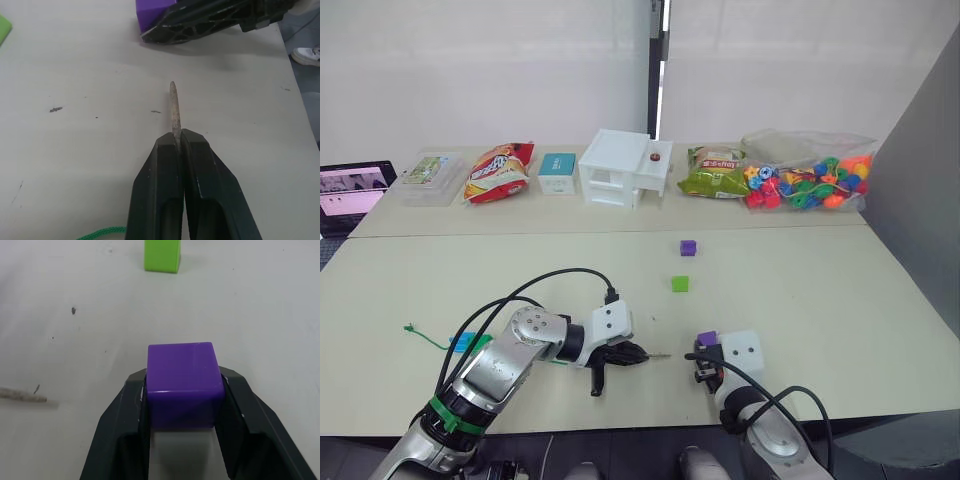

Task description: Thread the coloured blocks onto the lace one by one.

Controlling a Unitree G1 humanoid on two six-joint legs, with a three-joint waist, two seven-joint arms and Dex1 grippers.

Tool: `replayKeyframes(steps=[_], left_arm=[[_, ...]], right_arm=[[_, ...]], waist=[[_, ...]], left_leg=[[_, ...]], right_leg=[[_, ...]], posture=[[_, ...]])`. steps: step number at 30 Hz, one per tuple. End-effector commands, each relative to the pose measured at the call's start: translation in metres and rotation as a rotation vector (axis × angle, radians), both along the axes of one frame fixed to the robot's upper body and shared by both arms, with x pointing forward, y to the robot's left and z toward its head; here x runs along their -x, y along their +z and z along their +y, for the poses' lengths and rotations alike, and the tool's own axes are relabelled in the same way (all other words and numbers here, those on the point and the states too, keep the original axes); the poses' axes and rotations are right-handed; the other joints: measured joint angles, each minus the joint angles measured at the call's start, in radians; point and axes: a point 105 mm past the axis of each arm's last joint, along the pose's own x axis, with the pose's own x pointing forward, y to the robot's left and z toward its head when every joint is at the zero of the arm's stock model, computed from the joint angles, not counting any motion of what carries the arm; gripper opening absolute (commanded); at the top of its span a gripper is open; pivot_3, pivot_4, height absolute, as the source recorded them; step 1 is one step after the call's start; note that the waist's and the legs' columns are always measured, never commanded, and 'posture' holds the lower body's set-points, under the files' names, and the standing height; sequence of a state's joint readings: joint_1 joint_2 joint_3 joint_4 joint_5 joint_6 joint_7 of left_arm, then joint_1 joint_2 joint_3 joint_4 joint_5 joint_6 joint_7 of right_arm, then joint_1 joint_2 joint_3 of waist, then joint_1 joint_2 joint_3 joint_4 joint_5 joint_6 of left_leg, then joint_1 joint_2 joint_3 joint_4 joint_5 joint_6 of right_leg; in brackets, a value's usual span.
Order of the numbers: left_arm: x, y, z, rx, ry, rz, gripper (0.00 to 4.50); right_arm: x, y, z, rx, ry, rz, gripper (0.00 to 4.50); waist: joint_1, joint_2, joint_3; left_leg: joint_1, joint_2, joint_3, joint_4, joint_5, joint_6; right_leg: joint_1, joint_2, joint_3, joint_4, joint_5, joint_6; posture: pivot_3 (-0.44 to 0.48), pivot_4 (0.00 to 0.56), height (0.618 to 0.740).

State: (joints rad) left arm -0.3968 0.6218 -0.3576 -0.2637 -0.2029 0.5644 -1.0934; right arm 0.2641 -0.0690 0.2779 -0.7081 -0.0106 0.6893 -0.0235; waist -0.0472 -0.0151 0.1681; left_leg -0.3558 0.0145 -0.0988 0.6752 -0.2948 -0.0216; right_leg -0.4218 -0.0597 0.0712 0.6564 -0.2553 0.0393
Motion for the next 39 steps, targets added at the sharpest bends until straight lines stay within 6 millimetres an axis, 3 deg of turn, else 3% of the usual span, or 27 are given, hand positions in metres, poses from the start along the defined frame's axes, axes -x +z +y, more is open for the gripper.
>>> replayKeyframes(steps=[1,4,5,12,18,22,24,27,33,39], left_arm=[[-0.002,0.010,-0.001,0.020,-0.019,-0.036,0.00],[-0.003,0.010,-0.001,0.021,-0.018,-0.038,0.00],[-0.003,0.010,-0.001,0.021,-0.017,-0.039,0.00],[-0.004,0.010,-0.001,0.022,-0.016,-0.037,0.00],[-0.005,0.010,-0.003,0.026,-0.017,-0.036,0.00],[-0.004,0.009,-0.003,0.026,-0.019,-0.034,0.00],[-0.003,0.008,-0.004,0.028,-0.021,-0.032,0.00],[-0.002,0.008,-0.006,0.033,-0.025,-0.031,0.00],[-0.001,0.010,-0.009,0.041,-0.030,-0.036,0.00],[0.003,0.012,-0.007,0.044,-0.022,-0.042,0.00]], right_arm=[[0.006,-0.006,0.005,-0.027,0.030,0.054,1.17],[0.004,-0.008,0.004,-0.051,0.016,0.062,1.17],[0.002,-0.005,0.002,-0.047,0.009,0.041,2.20],[0.001,0.016,-0.004,-0.041,0.022,-0.063,4.48],[0.003,0.044,-0.009,-0.005,0.183,-0.163,4.48],[0.009,0.062,-0.007,0.049,0.498,-0.170,4.48],[0.016,0.064,-0.007,0.072,0.716,-0.103,4.48],[0.011,0.067,-0.019,0.180,0.954,-0.004,4.48],[-0.015,0.054,-0.042,0.466,1.178,0.122,4.48],[-0.038,0.038,-0.046,0.558,1.273,0.114,4.48]], waist=[[0.002,0.000,0.000],[0.002,0.000,0.000],[0.002,0.000,0.000],[0.004,0.000,0.000],[0.004,-0.001,0.000],[0.003,-0.001,0.000],[0.003,-0.001,0.000],[0.003,-0.002,0.001],[0.004,-0.002,0.001],[0.006,-0.002,0.001]], left_leg=[[0.000,0.000,0.000,0.000,0.000,0.000],[0.000,0.000,0.000,0.000,0.000,0.000],[0.000,0.000,0.000,0.000,0.000,0.000],[0.000,0.000,0.000,0.000,0.000,0.000],[0.000,0.000,0.000,0.000,0.000,0.000],[0.000,0.000,0.000,0.000,0.000,0.000],[0.000,0.000,0.000,0.001,0.000,0.000],[0.001,0.000,0.000,0.001,0.000,0.000],[0.001,0.000,0.001,0.002,0.000,0.001],[-0.001,0.000,0.001,0.003,-0.001,0.002]], right_leg=[[0.000,0.000,0.000,0.000,0.000,0.000],[0.000,0.000,0.000,0.000,0.000,0.000],[0.000,0.000,0.000,0.000,0.000,0.000],[0.000,0.000,0.000,0.000,0.000,0.000],[0.000,0.000,0.000,-0.001,0.000,0.000],[0.001,0.000,0.000,-0.001,0.000,0.000],[0.002,0.000,0.000,-0.002,0.000,0.000],[0.005,0.000,-0.001,-0.003,0.000,0.000],[0.007,0.000,-0.001,-0.008,0.000,0.000],[0.005,-0.001,-0.001,-0.008,0.000,0.001]], posture=[[0.000,0.150,0.740],[0.000,0.150,0.740],[0.000,0.150,0.740],[0.000,0.150,0.740],[0.000,0.150,0.740],[0.000,0.150,0.740],[0.000,0.150,0.740],[0.000,0.150,0.740],[0.000,0.150,0.740],[0.000,0.150,0.740]])
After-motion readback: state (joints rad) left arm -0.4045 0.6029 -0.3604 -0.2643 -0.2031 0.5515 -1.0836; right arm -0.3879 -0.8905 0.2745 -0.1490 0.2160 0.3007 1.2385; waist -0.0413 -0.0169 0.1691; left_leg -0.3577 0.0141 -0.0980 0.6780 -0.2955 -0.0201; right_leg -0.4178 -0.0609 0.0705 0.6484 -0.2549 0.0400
